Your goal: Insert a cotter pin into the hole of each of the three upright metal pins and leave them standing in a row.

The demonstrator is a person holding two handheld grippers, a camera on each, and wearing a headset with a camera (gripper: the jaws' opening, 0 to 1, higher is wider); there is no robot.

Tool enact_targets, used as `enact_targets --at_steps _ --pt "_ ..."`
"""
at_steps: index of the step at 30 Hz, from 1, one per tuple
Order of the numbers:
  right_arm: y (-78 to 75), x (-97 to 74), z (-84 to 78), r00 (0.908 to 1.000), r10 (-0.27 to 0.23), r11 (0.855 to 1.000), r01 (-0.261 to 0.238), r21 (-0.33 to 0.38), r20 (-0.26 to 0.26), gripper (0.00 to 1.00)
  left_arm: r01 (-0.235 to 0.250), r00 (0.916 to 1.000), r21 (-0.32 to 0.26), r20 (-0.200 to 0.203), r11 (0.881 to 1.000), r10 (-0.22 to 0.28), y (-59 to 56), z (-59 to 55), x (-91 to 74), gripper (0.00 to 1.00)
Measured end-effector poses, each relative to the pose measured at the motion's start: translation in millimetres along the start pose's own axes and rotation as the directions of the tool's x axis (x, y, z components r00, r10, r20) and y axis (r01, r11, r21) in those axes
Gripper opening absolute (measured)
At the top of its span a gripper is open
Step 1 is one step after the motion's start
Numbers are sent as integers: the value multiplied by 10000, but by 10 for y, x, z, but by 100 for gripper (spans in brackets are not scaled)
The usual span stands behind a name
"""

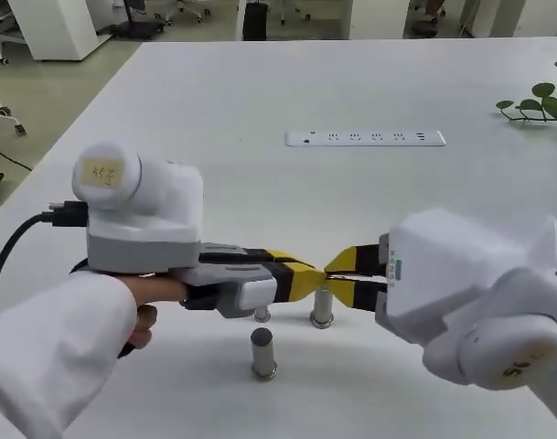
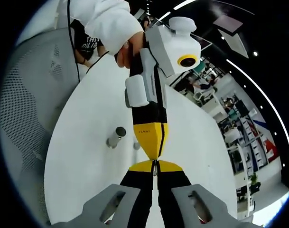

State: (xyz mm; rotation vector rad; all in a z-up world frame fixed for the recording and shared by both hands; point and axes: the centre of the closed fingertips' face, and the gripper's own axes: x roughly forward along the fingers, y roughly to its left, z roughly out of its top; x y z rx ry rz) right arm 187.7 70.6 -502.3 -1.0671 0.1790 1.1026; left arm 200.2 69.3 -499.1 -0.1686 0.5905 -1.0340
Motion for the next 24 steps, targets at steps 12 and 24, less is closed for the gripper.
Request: enact_targets --at_steps 12,24 --pt "17 -14 12 9998 152 9996 -155 216 142 0 357 9993 112 -59 9993 -356 -53 -14 -6 0" --pt "114 12 29 9967 707 9967 -722 373 406 0 296 9984 -388 -476 9988 -314 -62 -112 -37 0"
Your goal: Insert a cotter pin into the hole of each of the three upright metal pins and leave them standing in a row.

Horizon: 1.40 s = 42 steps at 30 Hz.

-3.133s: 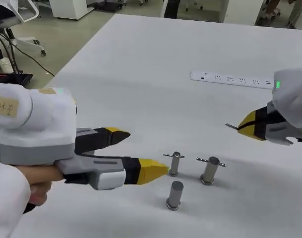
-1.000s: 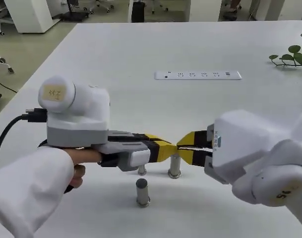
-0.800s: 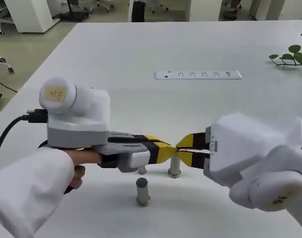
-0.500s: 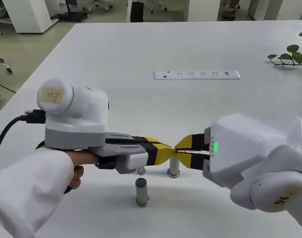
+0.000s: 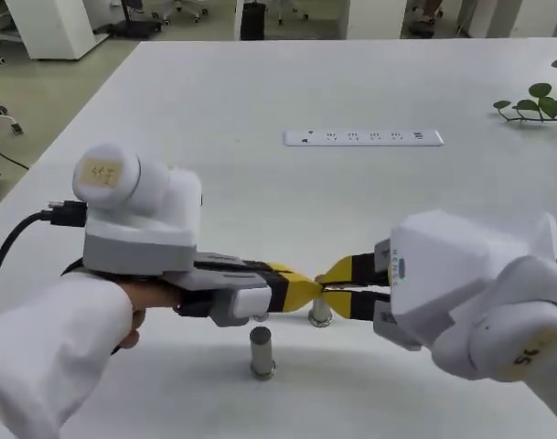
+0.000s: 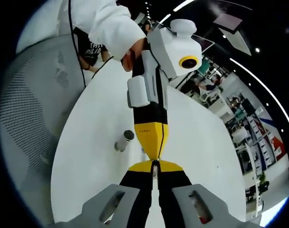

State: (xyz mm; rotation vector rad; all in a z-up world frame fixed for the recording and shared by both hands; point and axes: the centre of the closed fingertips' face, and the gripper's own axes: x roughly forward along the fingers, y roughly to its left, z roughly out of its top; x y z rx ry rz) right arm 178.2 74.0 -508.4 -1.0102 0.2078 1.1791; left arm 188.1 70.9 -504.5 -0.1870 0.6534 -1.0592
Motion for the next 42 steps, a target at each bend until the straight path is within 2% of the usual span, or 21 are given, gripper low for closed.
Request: enact_targets --at_steps 3,5,6,9,14,17,19,21,22,23,24,25,27,29,30,32,34,38,40,41,42 --pt "24 17 1 9997 243 9995 -244 176 88 0 -3 10000 -18 -70 10000 2 1 -17 -3 0" --pt "43 33 -41 9990 444 9959 -446 784 45 10 -35 10000 -63 -59 10000 35 10 -19 -14 0" --pt "49 40 -81 9986 535 9955 -529 786 -50 17 -36 10000 -99 -20 9999 36 12 -11 -25 0" --pt "50 53 -201 9971 670 9929 -630 1008 -368 23 -118 9999 89 -22 9999 118 24 -6 -62 0" --pt "55 20 -247 9946 1028 9626 -1031 2507 143 25 -194 9998 715 75 9972 189 25 17 -136 0" --pt "49 4 -242 9898 1275 9287 -1417 3427 637 24 -164 9998 979 72 9951 158 12 21 -173 0" --pt "33 -16 -213 9847 1352 9072 -1678 3858 1104 22 193 9996 684 201 9975 -207 -47 50 -195 0" --pt "57 -28 -207 9759 1609 8783 -2098 4296 1476 22 149 9996 1387 207 9902 -180 -50 69 -215 0" --pt "89 -36 -213 9703 1825 8628 -2356 4474 1590 23 233 9994 1389 207 9900 -265 -76 71 -222 0" --pt "76 -26 -222 9650 1898 8477 -2541 4657 1811 23 388 9978 1175 483 9923 -448 -110 122 -233 0" --pt "103 -37 -206 9564 2086 8328 -2832 4755 2044 23 499 9962 1137 651 9923 -576 -132 157 -240 0" --pt "112 -41 -173 9495 2143 8141 -3034 4952 2293 22 537 9950 1456 757 9879 -653 -154 191 -256 0" --pt "142 -76 -87 9274 2288 7672 -3589 5316 2958 21 623 9939 1926 772 9793 -784 -185 210 -271 0" --pt "130 -106 -15 9113 2211 7395 -3888 5495 3473 18 802 9921 2113 775 9741 -985 -230 212 -285 0" --pt "119 -125 6 9054 2150 7281 -3985 5578 3661 17 862 9910 2393 789 9671 -1079 -248 214 -289 0" --pt "108 -152 37 8955 2131 7154 -4153 5618 3906 13 965 9900 2934 701 9511 -1221 -278 194 -294 0" --pt "96 -162 59 8920 2050 7095 -4190 5666 4028 12 1057 9896 2963 625 9492 -1297 -295 170 -296 0" --pt "118 -197 155 8681 2140 6915 -4584 5583 4478 11 1342 9859 3302 510 9343 -1596 -342 127 -297 0" --pt "138 -208 188 8612 2215 6900 -4699 5506 4574 10 1450 9835 3431 526 9280 -1731 -360 119 -299 0" --pt "158 -212 213 8530 2359 6848 -4858 5431 4656 9 1471 9826 3516 551 9245 -1773 -365 120 -302 0" --pt "167 -216 223 8512 2391 6830 -4894 5421 4672 8 1497 9821 3545 545 9230 -1802 -367 119 -304 0"
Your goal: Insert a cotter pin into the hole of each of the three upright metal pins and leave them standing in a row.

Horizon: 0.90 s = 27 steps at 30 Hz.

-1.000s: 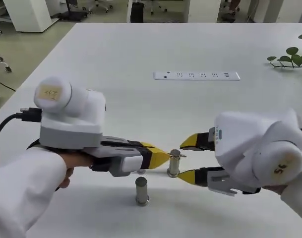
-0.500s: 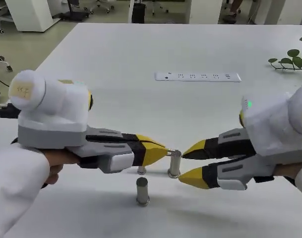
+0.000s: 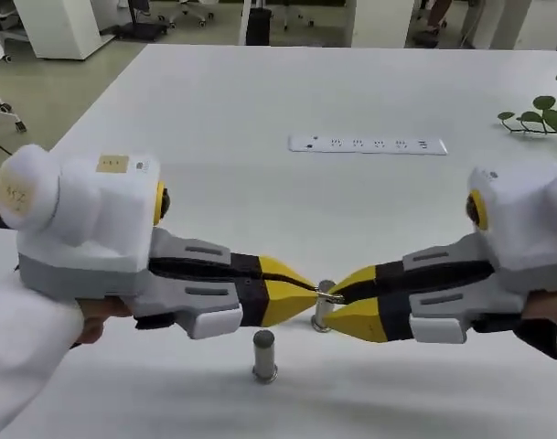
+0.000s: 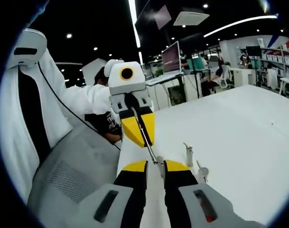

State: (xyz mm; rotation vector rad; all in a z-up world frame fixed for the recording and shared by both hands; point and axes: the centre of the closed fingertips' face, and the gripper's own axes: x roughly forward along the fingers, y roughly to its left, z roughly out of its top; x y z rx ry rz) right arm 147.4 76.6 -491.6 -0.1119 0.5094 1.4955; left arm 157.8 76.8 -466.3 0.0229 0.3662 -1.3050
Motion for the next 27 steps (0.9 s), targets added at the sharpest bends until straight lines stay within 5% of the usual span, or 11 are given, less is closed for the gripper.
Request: enact_targets --at_steps 15,27 --pt "130 48 -20 9980 616 9980 -618 -157 -118 0 539 9979 145 -372 9984 -533 -79 -91 -26 0" --pt "252 72 -207 9874 1176 9927 -1198 -150 -1056 0 1147 9867 387 -1201 9926 -1094 -199 -273 19 0"
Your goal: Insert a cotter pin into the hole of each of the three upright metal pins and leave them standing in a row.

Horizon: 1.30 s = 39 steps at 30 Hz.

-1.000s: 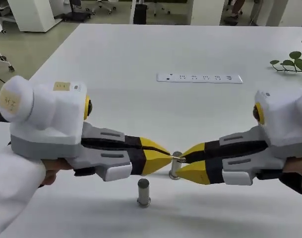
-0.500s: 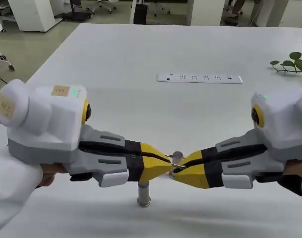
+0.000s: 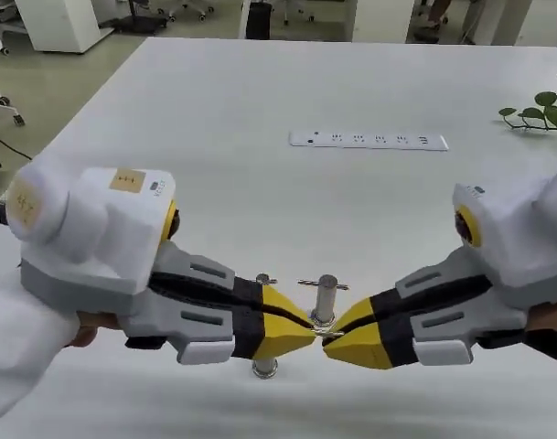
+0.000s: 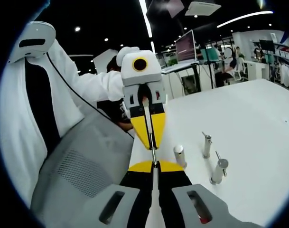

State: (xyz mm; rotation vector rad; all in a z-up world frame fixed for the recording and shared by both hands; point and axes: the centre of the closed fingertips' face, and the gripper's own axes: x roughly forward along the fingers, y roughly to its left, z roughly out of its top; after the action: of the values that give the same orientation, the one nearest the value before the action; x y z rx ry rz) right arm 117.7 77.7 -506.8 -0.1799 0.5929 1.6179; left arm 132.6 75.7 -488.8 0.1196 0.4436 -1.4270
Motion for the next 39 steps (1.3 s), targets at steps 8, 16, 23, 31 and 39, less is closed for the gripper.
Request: enact_targets --at_steps 8,16,23,31,39 --pt "-75 -11 -14 9994 -357 9993 357 148 -11 0 -248 9996 -131 98 9996 249 53 -34 -2 0" --pt "-154 -23 -38 9968 -794 9968 793 -77 -132 0 -788 9968 240 -78 9966 791 170 -89 -40 3" --pt "-342 -96 -189 9788 -1856 9822 1821 -462 -870 0 -2141 9762 -82 -355 9768 2137 419 -259 -117 20" --pt "-403 -71 -411 9582 -2255 9738 2165 -692 -1758 0 -2847 9515 177 -1162 9585 2848 552 -515 -172 30" --pt "-452 -4 -438 9496 -2361 9703 2188 -1030 -2062 0 -2589 9536 164 -1549 9658 2582 496 -648 -124 26"
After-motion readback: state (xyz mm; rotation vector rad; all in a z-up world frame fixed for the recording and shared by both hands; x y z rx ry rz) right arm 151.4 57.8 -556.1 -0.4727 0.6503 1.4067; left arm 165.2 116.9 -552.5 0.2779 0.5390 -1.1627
